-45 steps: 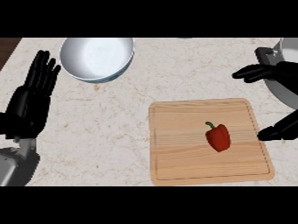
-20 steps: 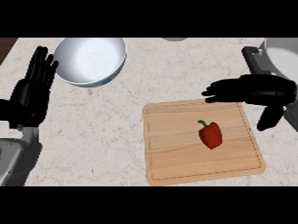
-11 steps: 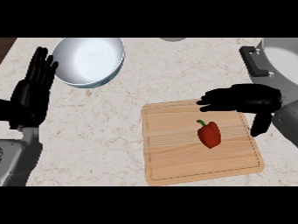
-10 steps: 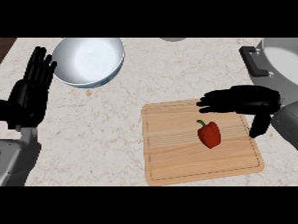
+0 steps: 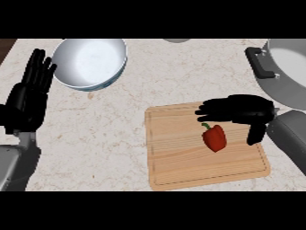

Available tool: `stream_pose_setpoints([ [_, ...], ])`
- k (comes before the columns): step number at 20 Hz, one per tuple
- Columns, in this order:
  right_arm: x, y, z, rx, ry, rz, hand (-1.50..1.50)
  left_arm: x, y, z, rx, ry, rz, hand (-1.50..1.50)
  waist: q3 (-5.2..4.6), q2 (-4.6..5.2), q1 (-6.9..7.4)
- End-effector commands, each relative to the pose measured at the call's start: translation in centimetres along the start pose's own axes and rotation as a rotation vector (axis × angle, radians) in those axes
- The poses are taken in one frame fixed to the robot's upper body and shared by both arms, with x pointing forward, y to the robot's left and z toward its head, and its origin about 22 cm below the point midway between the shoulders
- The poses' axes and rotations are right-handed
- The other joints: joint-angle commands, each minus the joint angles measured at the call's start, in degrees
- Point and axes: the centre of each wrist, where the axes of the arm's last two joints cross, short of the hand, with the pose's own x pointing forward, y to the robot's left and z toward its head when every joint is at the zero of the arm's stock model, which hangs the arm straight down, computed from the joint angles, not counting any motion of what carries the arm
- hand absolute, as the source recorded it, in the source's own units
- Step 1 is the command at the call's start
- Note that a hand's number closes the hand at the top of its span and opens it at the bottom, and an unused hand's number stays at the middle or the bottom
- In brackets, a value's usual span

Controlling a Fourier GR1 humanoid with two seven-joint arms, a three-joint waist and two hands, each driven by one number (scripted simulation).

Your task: Pick the bell pepper from the cutting board and place it in the pot

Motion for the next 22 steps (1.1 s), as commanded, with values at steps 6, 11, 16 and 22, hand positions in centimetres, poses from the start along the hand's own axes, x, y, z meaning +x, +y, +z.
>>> stream_pose_setpoints([
  [6,-0.3,1.9,-2.8,0.037,-0.013,-0.034,-1.50,2.0,1.3,-0.5,-0.013,0.001,-0.011,0.00,0.01,-0.02,0.10],
  [11,0.5,6.0,-5.3,0.030,-0.043,-0.035,-1.50,-0.5,-0.8,0.1,0.007,-0.008,0.008,0.00,0.01,0.03,-0.03],
  [16,-0.9,5.7,-4.7,0.051,-0.058,-0.051,-1.50,-1.2,0.0,-0.5,0.009,-0.002,-0.001,0.00,0.01,0.14,0.05],
  [22,1.8,5.9,-6.9,0.021,-0.227,0.064,1.50,-1.5,-0.8,1.1,0.004,0.000,0.001,0.00,0.00,0.01,-0.28],
])
